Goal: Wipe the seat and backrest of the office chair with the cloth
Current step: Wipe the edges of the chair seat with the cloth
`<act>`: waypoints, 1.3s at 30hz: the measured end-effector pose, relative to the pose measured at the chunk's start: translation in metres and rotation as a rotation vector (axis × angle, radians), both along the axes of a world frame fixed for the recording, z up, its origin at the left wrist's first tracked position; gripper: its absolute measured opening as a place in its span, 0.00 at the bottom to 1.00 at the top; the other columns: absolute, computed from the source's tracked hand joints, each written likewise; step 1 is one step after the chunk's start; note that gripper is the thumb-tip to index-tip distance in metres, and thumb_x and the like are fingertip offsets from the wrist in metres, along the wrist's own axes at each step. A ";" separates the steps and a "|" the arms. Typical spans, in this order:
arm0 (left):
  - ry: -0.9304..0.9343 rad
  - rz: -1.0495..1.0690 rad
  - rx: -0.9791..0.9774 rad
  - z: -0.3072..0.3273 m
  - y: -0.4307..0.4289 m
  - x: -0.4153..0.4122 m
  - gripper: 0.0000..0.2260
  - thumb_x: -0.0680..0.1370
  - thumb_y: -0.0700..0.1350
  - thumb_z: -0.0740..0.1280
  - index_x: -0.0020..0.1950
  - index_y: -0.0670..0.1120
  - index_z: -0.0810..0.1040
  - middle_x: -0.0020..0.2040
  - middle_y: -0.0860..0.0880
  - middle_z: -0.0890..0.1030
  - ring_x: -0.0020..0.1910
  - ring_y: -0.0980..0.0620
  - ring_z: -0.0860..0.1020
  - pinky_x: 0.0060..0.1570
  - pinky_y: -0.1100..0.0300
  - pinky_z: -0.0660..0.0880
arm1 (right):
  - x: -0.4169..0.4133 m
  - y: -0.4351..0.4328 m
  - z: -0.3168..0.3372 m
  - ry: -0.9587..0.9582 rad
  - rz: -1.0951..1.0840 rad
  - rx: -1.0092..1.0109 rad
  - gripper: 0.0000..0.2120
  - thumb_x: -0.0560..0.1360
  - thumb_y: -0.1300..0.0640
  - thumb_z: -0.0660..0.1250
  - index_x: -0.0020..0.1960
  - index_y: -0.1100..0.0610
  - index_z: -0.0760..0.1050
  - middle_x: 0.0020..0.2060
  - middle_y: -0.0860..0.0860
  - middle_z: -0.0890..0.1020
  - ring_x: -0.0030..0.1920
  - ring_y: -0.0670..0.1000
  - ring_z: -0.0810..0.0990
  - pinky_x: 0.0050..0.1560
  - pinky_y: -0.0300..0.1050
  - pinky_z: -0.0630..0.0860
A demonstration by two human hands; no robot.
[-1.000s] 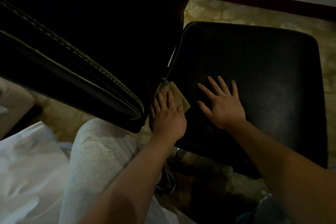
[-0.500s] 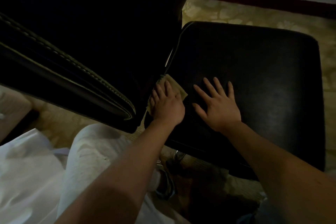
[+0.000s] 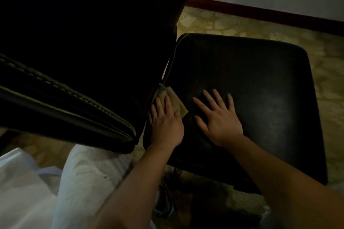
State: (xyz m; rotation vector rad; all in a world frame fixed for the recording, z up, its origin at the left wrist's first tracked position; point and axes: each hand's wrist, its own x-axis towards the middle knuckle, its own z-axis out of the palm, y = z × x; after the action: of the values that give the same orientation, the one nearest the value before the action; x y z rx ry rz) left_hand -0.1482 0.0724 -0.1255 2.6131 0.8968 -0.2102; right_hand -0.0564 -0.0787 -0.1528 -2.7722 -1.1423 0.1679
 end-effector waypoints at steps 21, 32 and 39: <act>0.029 0.076 -0.004 -0.004 0.015 0.077 0.31 0.86 0.56 0.49 0.83 0.44 0.40 0.83 0.43 0.42 0.82 0.45 0.42 0.79 0.48 0.40 | 0.046 -0.003 0.002 0.011 0.031 -0.025 0.33 0.78 0.30 0.41 0.80 0.39 0.50 0.81 0.50 0.51 0.81 0.57 0.45 0.76 0.68 0.38; -0.037 -0.004 0.017 -0.010 0.013 0.031 0.27 0.87 0.52 0.48 0.83 0.50 0.39 0.84 0.49 0.40 0.82 0.50 0.40 0.78 0.50 0.39 | 0.076 0.010 0.013 0.038 0.022 -0.064 0.35 0.76 0.26 0.42 0.80 0.38 0.48 0.81 0.50 0.47 0.80 0.57 0.45 0.72 0.72 0.35; 0.015 0.033 -0.009 -0.005 0.014 0.053 0.28 0.87 0.52 0.48 0.83 0.49 0.39 0.84 0.47 0.40 0.82 0.48 0.40 0.78 0.49 0.38 | 0.082 0.016 0.002 0.022 -0.012 -0.043 0.34 0.77 0.27 0.40 0.80 0.37 0.44 0.81 0.49 0.45 0.81 0.56 0.41 0.73 0.70 0.34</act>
State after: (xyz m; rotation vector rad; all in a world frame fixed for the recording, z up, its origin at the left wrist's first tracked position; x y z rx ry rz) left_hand -0.0952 0.0866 -0.1310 2.5903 0.9409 -0.2254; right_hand 0.0254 -0.0626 -0.1505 -2.8064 -1.1301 0.2237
